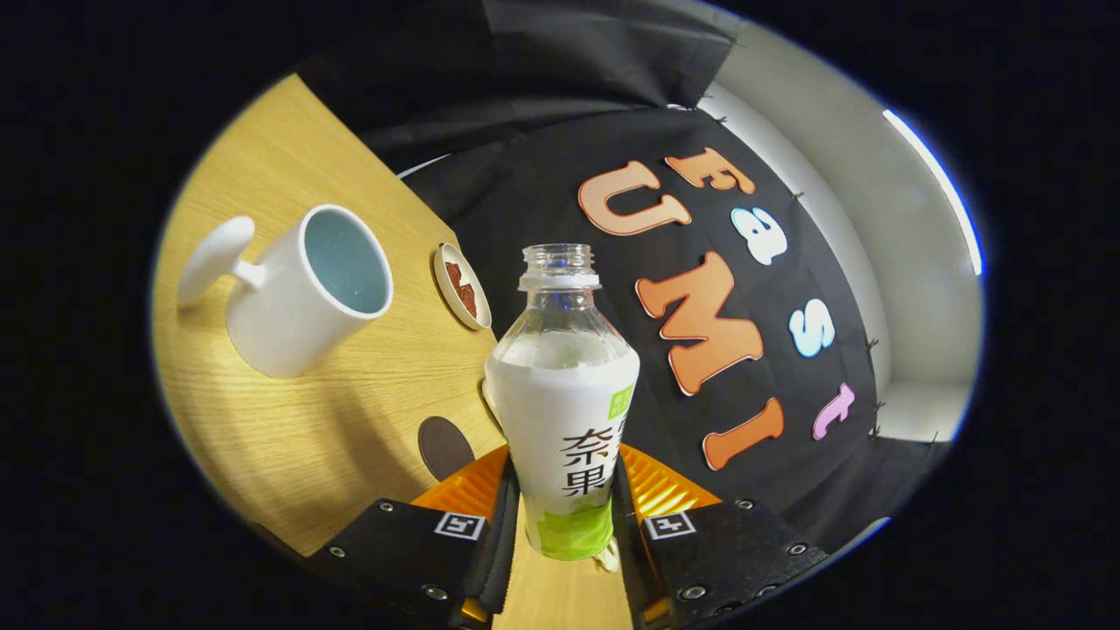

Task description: Take the bottle from table, then pour the juice into the cup, finally place the bottle on the coaster

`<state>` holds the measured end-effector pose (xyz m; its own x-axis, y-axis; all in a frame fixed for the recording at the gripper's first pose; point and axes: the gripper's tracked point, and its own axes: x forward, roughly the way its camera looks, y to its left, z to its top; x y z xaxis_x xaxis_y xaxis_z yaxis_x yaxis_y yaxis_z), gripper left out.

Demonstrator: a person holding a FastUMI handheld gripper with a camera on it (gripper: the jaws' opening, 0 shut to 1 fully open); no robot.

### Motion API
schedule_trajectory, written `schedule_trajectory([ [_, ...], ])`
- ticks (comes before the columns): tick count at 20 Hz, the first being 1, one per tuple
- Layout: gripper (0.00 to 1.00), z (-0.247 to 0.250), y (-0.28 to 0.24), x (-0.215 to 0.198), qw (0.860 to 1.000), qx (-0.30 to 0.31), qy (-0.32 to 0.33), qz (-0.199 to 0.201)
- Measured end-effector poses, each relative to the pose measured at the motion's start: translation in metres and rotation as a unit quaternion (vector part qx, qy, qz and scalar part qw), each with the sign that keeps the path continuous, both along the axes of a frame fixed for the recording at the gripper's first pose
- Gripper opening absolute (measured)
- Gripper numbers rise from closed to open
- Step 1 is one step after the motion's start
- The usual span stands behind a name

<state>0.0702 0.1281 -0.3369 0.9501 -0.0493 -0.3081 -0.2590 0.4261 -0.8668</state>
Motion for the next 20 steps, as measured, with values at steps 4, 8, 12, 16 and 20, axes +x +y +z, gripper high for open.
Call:
schedule_trajectory([
  [4,0.52,-0.001,0.008,0.001,0.999,-0.043,0.001,0.034],
  [8,0.52,0.002,0.014,-0.003,0.994,-0.089,-0.016,0.054],
  [12,0.52,0.001,0.016,-0.001,0.987,-0.137,-0.026,0.079],
  [16,0.52,0.002,0.015,0.002,0.982,-0.166,-0.021,0.088],
  [20,0.52,0.002,0.017,0.0,0.977,-0.186,-0.028,0.099],
])
